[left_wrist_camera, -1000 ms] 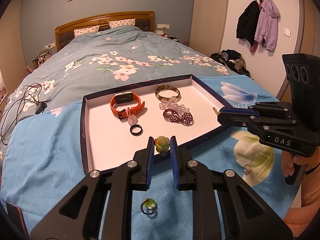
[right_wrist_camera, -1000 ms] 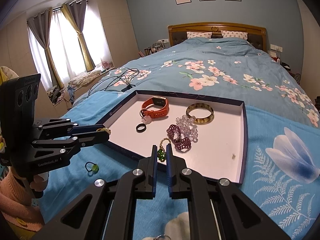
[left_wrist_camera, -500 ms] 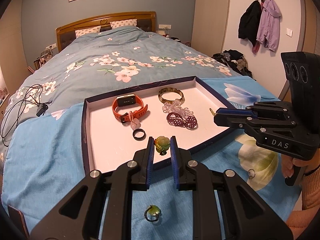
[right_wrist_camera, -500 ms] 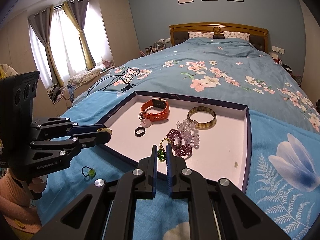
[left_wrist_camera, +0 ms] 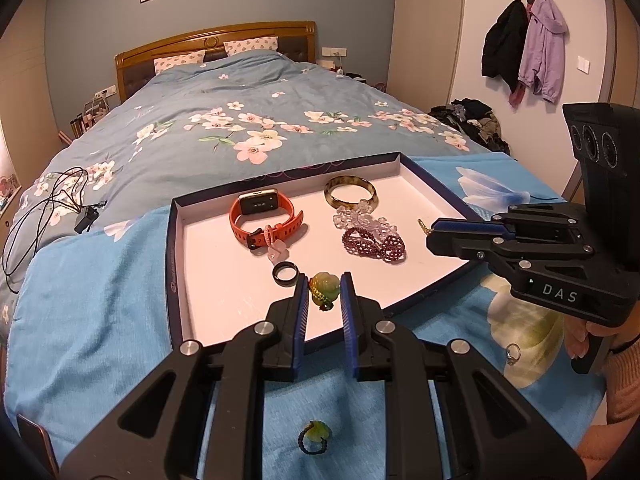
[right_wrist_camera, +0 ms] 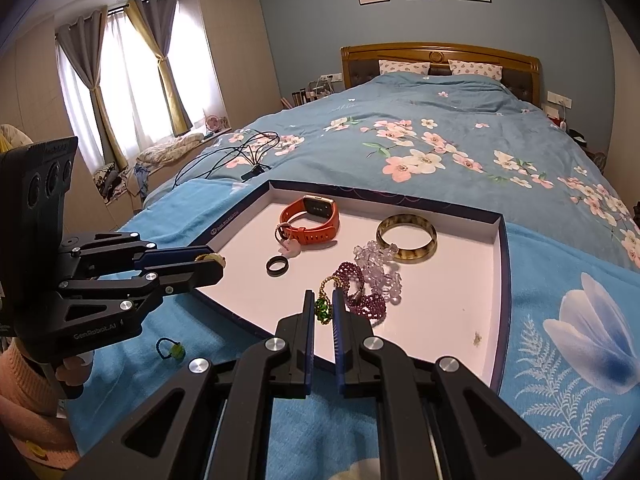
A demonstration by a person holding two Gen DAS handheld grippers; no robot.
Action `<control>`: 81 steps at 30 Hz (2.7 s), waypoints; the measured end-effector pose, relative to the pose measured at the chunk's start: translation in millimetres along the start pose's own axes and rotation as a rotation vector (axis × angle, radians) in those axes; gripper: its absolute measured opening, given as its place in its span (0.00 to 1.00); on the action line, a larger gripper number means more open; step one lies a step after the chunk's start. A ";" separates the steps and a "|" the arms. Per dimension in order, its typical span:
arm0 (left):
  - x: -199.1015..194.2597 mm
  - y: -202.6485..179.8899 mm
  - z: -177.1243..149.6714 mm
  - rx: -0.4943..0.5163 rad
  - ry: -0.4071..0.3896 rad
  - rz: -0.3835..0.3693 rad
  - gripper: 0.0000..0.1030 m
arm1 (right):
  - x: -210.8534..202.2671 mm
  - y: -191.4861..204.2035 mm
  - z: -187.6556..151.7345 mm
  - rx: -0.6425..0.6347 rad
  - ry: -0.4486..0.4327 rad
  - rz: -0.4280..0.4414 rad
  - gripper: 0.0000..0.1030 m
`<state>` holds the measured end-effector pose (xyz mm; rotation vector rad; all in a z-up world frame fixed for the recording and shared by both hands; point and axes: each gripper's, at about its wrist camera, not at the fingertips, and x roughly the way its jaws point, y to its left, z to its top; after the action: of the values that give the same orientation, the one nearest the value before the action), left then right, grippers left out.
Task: Organize jewelry
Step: 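Carry both held rings over the box with the left and right tools, then open the right tool to drop the green-bead ring while the left tool drops the yellow-green ring in the box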
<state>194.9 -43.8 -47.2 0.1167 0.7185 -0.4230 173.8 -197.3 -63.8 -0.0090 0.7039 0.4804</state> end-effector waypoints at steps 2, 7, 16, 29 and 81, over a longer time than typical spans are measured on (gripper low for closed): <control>0.4 0.5 0.3 -0.001 -0.001 -0.002 0.16 | 1.5 -0.4 0.6 -0.001 0.002 0.001 0.07; 2.3 1.0 1.3 -0.004 0.000 0.002 0.16 | 3.2 -1.2 1.7 -0.006 0.005 -0.002 0.07; 8.5 3.7 4.5 -0.005 0.006 0.012 0.16 | 7.4 -1.8 3.4 -0.017 0.014 -0.004 0.07; 17.9 6.9 4.2 -0.009 0.014 0.020 0.16 | 17.4 -1.5 5.1 -0.028 0.036 -0.012 0.07; 50.2 13.7 6.6 -0.036 0.072 0.039 0.16 | 49.0 -5.4 4.7 -0.053 0.111 -0.037 0.07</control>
<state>238.3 -49.8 -75.9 0.1125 0.7934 -0.3697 211.2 -180.6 -91.6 -0.0987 0.7985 0.4657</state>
